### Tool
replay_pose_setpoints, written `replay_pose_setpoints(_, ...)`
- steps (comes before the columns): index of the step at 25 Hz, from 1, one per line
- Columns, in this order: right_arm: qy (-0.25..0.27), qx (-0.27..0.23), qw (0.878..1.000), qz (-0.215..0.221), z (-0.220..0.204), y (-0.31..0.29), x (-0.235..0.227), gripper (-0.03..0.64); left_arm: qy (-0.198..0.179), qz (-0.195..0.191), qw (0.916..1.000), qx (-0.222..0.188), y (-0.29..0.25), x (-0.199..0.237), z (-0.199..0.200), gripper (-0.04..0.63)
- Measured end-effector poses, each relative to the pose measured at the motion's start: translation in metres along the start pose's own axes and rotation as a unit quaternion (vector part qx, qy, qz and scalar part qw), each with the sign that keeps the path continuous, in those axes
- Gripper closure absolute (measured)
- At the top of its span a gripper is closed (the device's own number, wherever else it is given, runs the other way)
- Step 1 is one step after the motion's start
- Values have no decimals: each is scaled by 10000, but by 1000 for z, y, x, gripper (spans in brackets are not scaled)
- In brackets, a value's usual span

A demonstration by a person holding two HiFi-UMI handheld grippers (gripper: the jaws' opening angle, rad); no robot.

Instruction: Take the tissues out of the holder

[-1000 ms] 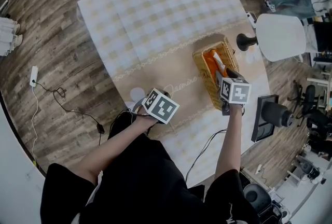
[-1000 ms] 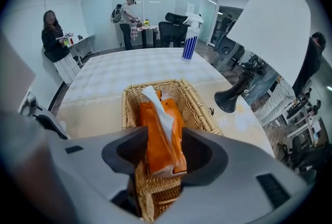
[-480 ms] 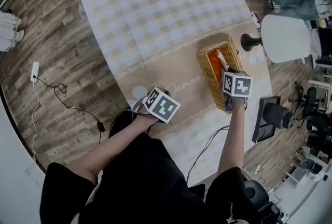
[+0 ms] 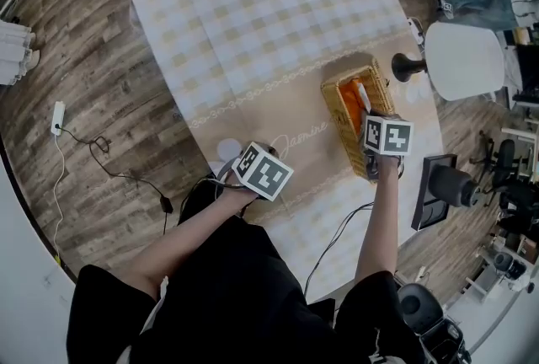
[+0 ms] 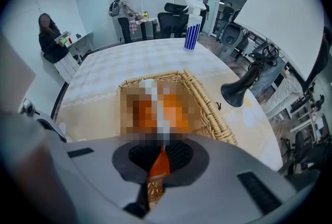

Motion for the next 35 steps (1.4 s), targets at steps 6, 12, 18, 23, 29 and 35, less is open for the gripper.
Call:
replay_pose_setpoints(6, -39, -167, 9998, -64, -5, 14, 11, 600, -21, 12, 9999, -147, 5, 4, -8, 594)
replay_pose_setpoints(12, 24, -378, 9990, -238, -7, 35, 26, 601, -39, 53, 9998, -209, 9, 8, -20, 594)
replay_pose_setpoints(18, 22, -597, 9976, -347, -3, 57, 25, 601, -98, 39, 9997, -224, 11, 7, -18, 594)
replay_pose_setpoints(23, -3, -854, 9955, -407, -1, 76, 27, 601, -170, 54, 9996, -227, 14, 7, -22, 594)
replay_pose_setpoints(29, 72, -1070, 9933, -430, -3, 100, 40, 601, -188, 120, 9994, -246, 19, 7, -30, 594)
replay_pose_setpoints(35, 214, -1179, 9921, -380, -11, 117, 63, 601, -139, 116, 9989, -427, 37, 5, -41, 594)
Point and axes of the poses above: the fingertips, and each gripper's own axes: y backward along the fingers, x to its left, z out of its top, the point moved 8 cm from there along y, backward along the fingers, and after that the axes turned 9 degrees about x, right-handed, at the moved point
